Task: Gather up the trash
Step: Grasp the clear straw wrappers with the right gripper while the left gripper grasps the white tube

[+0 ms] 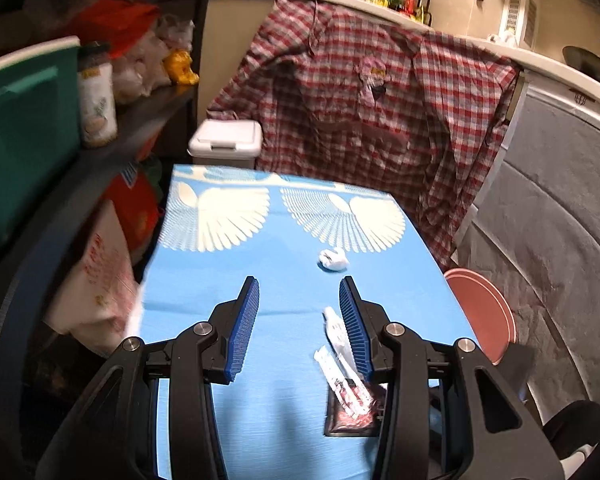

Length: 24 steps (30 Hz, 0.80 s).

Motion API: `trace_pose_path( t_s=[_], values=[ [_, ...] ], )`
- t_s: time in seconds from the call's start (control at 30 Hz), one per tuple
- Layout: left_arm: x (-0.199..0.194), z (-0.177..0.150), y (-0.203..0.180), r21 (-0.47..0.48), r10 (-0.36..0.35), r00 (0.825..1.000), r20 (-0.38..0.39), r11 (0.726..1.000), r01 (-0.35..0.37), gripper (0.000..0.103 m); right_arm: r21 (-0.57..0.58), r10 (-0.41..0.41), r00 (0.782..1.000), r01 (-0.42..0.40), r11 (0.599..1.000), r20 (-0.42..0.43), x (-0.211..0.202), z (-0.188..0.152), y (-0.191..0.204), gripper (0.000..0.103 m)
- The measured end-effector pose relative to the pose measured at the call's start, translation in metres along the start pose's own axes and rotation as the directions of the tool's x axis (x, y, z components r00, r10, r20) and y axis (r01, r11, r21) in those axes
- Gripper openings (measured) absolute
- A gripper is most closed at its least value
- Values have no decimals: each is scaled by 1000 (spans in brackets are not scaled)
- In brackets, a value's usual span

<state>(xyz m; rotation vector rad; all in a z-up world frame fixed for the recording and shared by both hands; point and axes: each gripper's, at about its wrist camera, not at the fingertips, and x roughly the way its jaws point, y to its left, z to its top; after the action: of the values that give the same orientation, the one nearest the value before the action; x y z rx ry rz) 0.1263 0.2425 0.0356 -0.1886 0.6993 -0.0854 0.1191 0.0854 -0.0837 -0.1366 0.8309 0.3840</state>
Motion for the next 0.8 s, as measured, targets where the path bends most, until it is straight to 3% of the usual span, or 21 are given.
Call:
trace_pose_path(
  t_s=[0.2,0.43,0.6,0.8],
  values=[
    [48,-17,-18,-23,-13,996,-92,1000,11,42,103,-81,996,76,992,42,-17,2,-48,10],
    [98,-48,-40,-56,18,984,-175,998,-28,43,175,-135,991,132,976,6,-11,-6,-89,10],
    [126,-63,-56,-22,50,964,-262,998,-57,53,171,-133,991,131,976,-2,-5,-9,-94,10],
    [152,-76,-63,-14,78,937,-342,996,-88,53,169,-121,993,119,978,2,0,-11,-94,10]
  ],
)
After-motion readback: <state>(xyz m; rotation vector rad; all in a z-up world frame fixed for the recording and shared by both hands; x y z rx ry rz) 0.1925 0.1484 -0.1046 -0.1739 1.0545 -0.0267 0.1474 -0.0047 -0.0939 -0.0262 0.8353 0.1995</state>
